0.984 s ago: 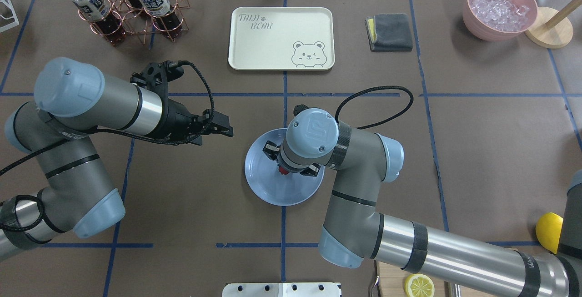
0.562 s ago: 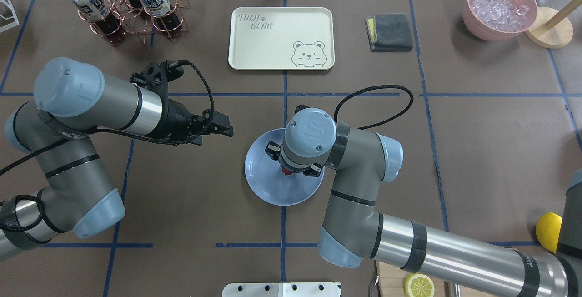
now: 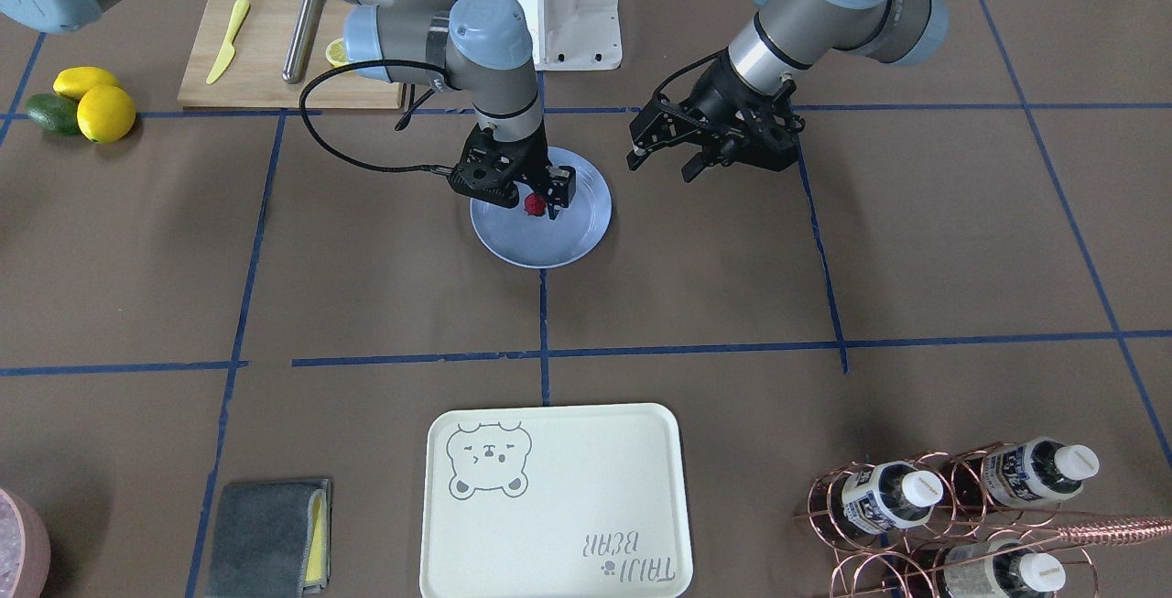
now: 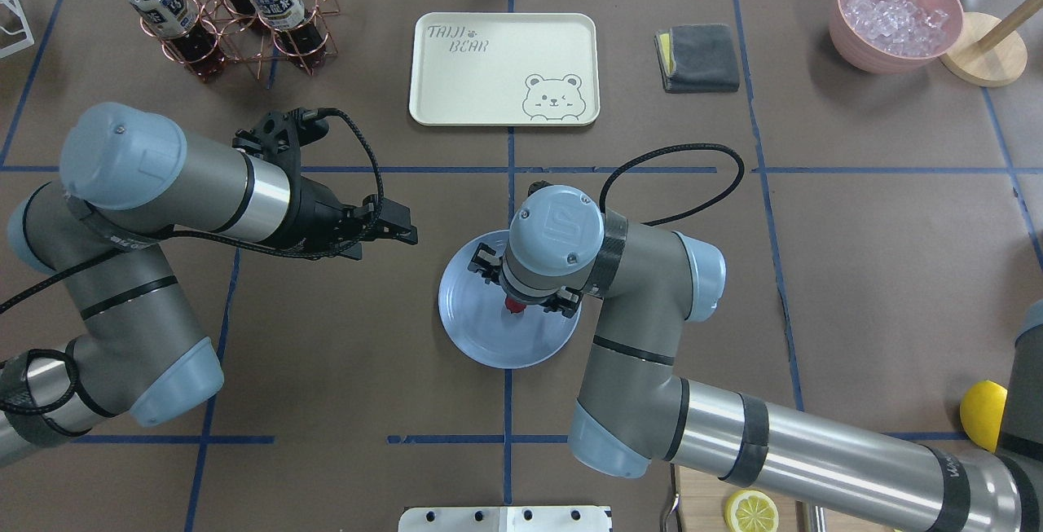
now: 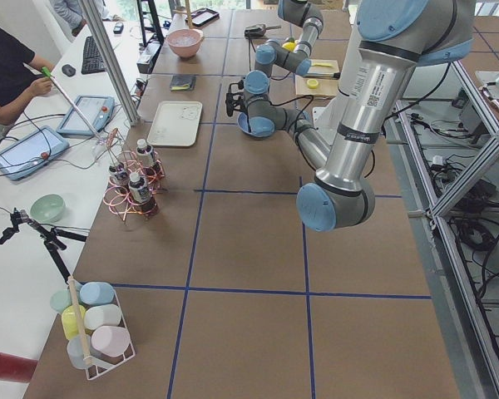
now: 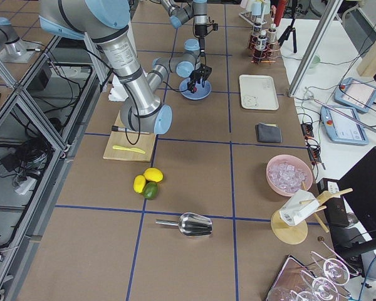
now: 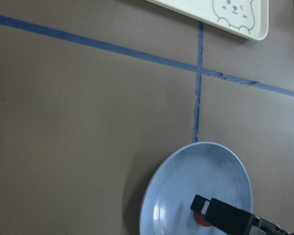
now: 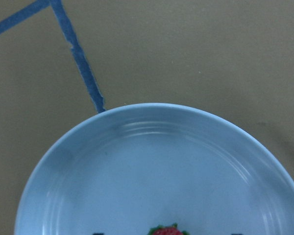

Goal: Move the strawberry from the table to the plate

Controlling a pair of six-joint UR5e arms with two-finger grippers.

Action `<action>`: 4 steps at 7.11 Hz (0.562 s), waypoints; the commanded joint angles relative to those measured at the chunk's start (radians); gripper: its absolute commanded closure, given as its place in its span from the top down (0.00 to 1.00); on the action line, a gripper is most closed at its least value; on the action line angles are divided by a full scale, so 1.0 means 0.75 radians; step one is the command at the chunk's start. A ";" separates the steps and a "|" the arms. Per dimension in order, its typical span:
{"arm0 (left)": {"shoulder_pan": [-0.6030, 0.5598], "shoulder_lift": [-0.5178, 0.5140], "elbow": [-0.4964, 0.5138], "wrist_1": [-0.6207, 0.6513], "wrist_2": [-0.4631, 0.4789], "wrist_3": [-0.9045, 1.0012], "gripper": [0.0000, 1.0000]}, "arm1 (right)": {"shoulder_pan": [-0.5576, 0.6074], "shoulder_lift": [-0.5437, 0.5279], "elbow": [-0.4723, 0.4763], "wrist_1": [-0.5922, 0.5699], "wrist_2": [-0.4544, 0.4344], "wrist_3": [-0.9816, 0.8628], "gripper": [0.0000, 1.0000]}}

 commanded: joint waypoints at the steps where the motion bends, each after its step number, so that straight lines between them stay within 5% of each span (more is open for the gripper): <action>1: -0.026 0.091 -0.050 -0.005 -0.007 0.064 0.88 | 0.090 -0.134 0.199 -0.029 0.073 -0.003 1.00; 4: -0.207 0.352 -0.118 -0.019 -0.017 0.454 0.89 | 0.343 -0.563 0.553 -0.094 0.266 -0.366 1.00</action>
